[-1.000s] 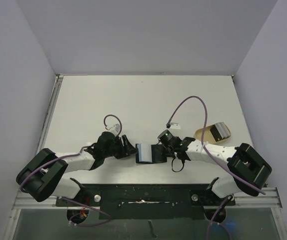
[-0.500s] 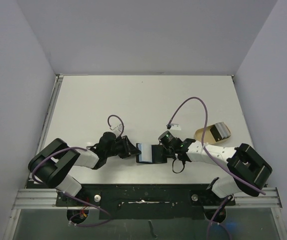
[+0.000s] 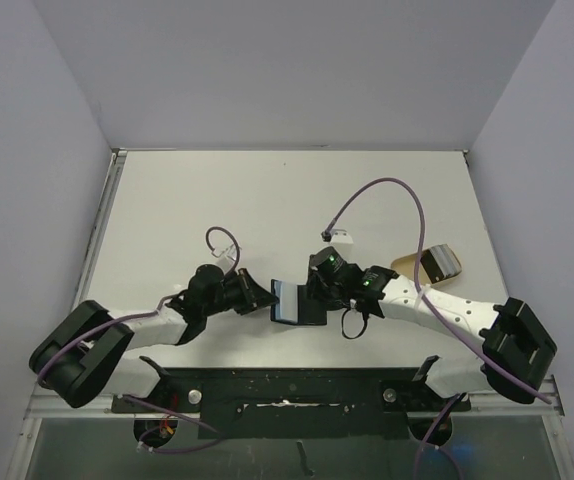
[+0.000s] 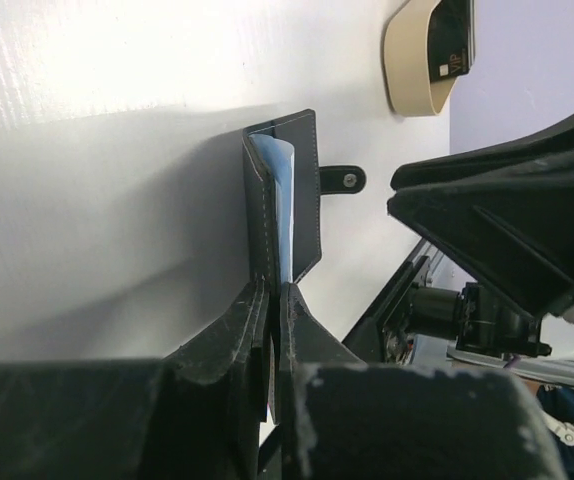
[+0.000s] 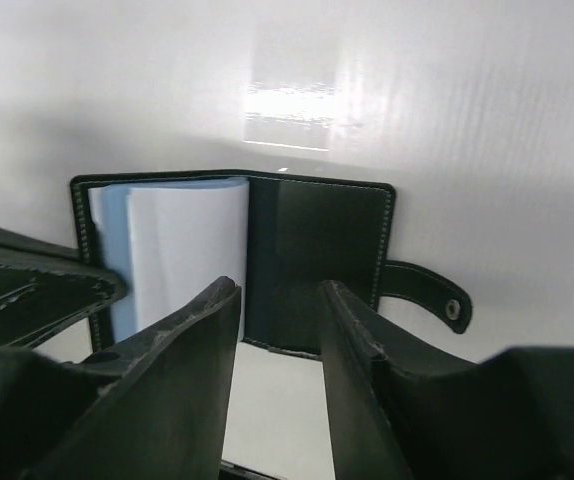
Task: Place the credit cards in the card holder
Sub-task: Open the card holder at the center of the board.
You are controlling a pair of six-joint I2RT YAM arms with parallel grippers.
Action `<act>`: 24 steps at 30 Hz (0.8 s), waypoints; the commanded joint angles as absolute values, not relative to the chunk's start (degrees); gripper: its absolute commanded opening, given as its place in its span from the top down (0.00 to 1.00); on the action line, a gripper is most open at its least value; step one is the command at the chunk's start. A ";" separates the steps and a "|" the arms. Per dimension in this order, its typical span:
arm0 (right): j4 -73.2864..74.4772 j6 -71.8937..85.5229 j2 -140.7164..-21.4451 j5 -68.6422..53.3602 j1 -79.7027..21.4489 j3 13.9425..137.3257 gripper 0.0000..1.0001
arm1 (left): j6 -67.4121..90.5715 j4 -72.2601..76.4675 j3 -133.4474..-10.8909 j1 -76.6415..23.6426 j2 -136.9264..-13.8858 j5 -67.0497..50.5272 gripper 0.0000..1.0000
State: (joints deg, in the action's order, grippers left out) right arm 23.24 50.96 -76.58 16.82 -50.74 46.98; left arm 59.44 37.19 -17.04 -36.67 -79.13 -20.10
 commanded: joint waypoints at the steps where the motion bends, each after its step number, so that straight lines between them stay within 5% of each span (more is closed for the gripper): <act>1: 18.03 48.50 -76.40 12.66 -52.63 49.32 0.60 | 58.80 31.05 -17.05 -36.36 -72.48 -16.16 1.00; 10: 7.64 46.03 -81.63 6.21 -55.51 49.46 0.43 | 61.53 27.02 -14.42 -35.77 -64.98 -13.66 1.00; 24: 3.58 45.91 -84.94 1.78 -55.90 47.96 0.34 | 62.05 25.49 -15.15 -35.26 -63.76 -13.76 1.00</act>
